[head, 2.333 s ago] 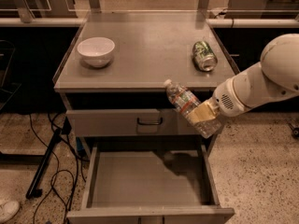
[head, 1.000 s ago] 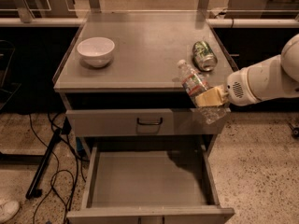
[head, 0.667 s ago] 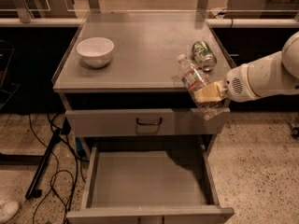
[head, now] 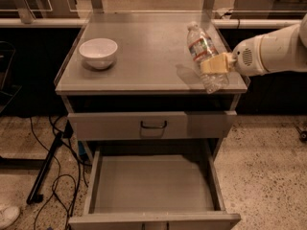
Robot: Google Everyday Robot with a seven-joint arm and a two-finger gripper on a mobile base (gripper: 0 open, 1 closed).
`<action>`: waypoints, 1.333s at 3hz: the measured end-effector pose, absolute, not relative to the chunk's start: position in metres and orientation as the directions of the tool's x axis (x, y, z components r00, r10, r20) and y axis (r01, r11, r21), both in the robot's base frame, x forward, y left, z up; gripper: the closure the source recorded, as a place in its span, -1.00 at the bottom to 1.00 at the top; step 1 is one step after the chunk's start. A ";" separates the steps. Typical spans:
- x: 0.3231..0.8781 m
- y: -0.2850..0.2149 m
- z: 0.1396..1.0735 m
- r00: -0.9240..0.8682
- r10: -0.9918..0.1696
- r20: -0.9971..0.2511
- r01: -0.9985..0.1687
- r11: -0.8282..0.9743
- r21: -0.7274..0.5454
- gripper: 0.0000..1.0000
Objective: Pick water bottle from middle drawer and place on counter
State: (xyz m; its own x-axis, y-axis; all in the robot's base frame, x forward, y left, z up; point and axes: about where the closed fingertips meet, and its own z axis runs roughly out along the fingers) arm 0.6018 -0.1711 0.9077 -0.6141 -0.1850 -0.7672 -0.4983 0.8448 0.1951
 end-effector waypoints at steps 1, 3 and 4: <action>0.607 -0.171 0.919 -0.600 -0.173 -0.781 -0.498 0.845 0.195 1.00; 0.635 -0.157 0.928 -0.573 -0.042 -0.819 -0.444 0.855 0.267 1.00; 0.661 -0.143 0.948 -0.515 0.076 -0.854 -0.410 0.853 0.323 1.00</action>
Offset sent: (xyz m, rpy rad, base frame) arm 0.0179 -0.0002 0.0100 0.0611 -0.0370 -0.0449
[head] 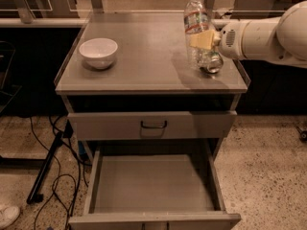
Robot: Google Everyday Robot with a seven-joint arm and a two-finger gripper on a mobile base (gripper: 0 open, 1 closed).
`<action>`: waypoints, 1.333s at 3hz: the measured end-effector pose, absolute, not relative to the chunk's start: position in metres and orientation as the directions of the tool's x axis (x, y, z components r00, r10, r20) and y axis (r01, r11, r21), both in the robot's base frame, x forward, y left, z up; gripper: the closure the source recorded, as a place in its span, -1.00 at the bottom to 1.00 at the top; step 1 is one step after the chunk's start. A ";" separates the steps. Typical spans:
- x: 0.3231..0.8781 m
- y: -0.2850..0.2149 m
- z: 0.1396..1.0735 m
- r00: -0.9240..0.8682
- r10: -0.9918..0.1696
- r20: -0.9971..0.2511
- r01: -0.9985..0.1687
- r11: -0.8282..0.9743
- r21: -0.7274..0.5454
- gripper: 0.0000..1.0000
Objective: Pick water bottle from middle drawer and place on counter
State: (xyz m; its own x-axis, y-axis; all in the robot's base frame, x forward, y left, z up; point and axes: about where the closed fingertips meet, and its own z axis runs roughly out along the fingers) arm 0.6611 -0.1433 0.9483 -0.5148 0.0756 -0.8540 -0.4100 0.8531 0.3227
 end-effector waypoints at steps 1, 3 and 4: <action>0.661 -0.142 0.948 -0.514 0.080 -0.854 -0.406 0.854 0.324 1.00; 0.672 -0.106 0.924 -0.468 0.191 -0.863 -0.289 0.889 0.354 1.00; 0.673 -0.103 0.919 -0.404 0.267 -0.875 -0.227 0.897 0.379 1.00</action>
Offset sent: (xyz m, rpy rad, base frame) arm 0.0186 0.0401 -0.0291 0.0990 -0.0371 -0.2338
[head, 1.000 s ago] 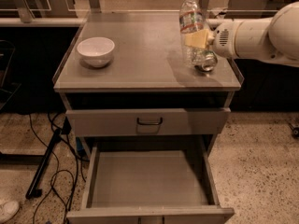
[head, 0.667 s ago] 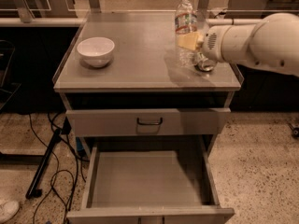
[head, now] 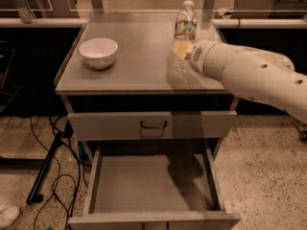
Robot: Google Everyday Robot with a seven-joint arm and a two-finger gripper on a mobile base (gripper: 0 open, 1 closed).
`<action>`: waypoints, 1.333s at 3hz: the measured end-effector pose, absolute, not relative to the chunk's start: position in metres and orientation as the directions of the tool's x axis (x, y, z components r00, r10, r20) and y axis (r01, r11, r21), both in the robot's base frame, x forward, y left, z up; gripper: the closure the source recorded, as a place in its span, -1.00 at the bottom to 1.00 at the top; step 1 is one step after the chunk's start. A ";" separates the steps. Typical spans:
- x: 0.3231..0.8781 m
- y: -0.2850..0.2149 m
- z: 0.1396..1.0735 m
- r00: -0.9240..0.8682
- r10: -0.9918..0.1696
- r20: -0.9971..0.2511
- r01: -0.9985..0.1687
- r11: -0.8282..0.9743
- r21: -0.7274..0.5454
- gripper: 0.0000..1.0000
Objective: Pick water bottle from middle drawer and place on counter
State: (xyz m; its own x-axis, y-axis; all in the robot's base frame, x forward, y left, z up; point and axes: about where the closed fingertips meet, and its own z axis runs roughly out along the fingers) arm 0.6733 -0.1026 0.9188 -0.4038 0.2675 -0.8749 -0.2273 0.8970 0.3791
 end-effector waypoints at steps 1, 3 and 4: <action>0.675 -0.101 0.919 -0.405 0.279 -0.871 -0.221 0.894 0.389 1.00; 0.693 -0.139 0.894 -0.337 0.346 -0.876 -0.133 0.903 0.408 1.00; 0.706 -0.147 0.878 -0.288 0.349 -0.892 -0.085 0.918 0.387 1.00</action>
Offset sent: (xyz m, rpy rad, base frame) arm 0.0113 -0.0014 -0.0277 0.0327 -0.0232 -0.2513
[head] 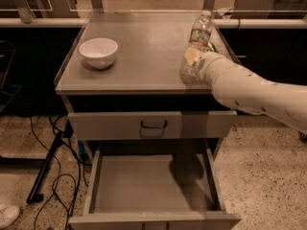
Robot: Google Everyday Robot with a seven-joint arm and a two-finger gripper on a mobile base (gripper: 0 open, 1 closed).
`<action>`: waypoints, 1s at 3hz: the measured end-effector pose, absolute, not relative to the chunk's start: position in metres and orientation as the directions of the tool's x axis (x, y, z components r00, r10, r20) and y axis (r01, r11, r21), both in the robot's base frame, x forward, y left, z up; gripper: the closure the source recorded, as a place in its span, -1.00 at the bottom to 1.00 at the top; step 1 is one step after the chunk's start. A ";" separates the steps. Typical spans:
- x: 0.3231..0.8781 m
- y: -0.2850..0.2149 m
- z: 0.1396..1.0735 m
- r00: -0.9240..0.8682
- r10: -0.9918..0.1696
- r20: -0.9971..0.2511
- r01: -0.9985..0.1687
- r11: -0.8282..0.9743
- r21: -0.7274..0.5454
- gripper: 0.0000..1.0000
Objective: Pick water bottle from middle drawer and place on counter
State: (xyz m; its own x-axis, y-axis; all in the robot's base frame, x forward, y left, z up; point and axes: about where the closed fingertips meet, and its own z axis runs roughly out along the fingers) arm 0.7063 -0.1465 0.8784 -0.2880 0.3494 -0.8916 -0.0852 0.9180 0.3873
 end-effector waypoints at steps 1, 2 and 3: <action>0.710 -0.140 0.877 -0.277 0.361 -0.890 -0.068 0.917 0.393 1.00; 0.707 -0.140 0.876 -0.272 0.368 -0.889 -0.064 0.915 0.398 1.00; 0.715 -0.147 0.887 -0.208 0.370 -0.906 -0.045 0.921 0.386 1.00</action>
Offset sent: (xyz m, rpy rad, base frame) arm -0.0051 0.0051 -0.0033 0.0178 -0.0106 -0.0386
